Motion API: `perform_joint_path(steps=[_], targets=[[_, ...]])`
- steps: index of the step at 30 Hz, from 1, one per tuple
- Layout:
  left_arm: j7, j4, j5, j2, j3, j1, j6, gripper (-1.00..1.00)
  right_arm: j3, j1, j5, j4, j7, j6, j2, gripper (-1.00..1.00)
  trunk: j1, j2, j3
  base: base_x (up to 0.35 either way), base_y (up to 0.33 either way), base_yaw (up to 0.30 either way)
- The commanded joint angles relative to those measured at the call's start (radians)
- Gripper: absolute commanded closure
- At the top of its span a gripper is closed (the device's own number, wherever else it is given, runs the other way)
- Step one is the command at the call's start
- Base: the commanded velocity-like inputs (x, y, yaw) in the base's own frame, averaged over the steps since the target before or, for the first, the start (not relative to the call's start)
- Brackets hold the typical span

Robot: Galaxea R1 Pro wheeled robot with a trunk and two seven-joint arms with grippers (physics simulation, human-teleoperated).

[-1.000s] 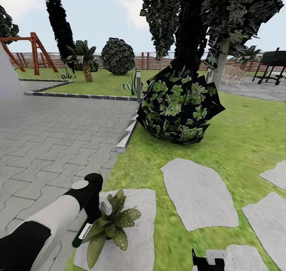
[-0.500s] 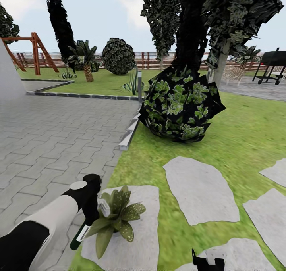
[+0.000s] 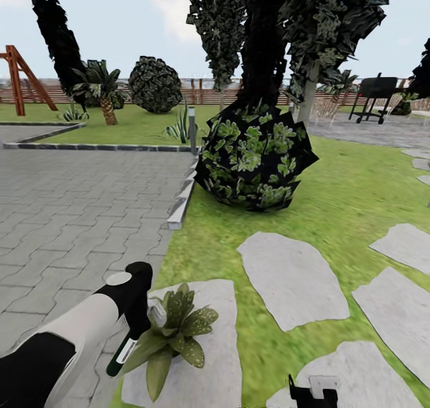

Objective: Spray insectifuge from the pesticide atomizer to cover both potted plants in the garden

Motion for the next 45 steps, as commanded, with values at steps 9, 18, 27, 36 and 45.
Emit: perform_joint_path(steps=[9,18,27,36,45], targets=[[-0.009,-0.004,-0.007,0.004,0.001,0.0,0.016,1.0,-0.007,-0.001,0.011,0.001,-0.004,-0.003,0.001,-1.0,0.0,0.0,-0.001,-0.121,0.001,-0.084],[0.005,-0.007,-0.007,-0.005,0.005,0.031,0.018,1.0,-0.007,-0.001,0.011,0.001,-0.004,-0.003,0.001,-1.0,0.0,0.0,-0.001,-0.029,0.0,0.0],[0.013,-0.018,-0.007,-0.007,0.01,0.067,0.021,1.0,-0.007,-0.001,0.011,0.001,-0.004,-0.003,0.001,-1.0,0.0,0.0,-0.001,0.014,-0.011,0.0],[0.081,-0.016,0.005,0.005,0.017,0.068,0.021,1.0,-0.007,-0.001,0.012,0.001,-0.003,-0.003,-0.002,-1.0,0.0,0.0,-0.001,0.057,-0.076,0.0],[0.087,-0.005,0.005,0.006,0.016,0.069,0.021,1.0,-0.007,-0.001,0.011,0.001,-0.002,-0.003,0.0,-1.0,0.0,0.0,-0.001,-0.065,0.0,0.103]])
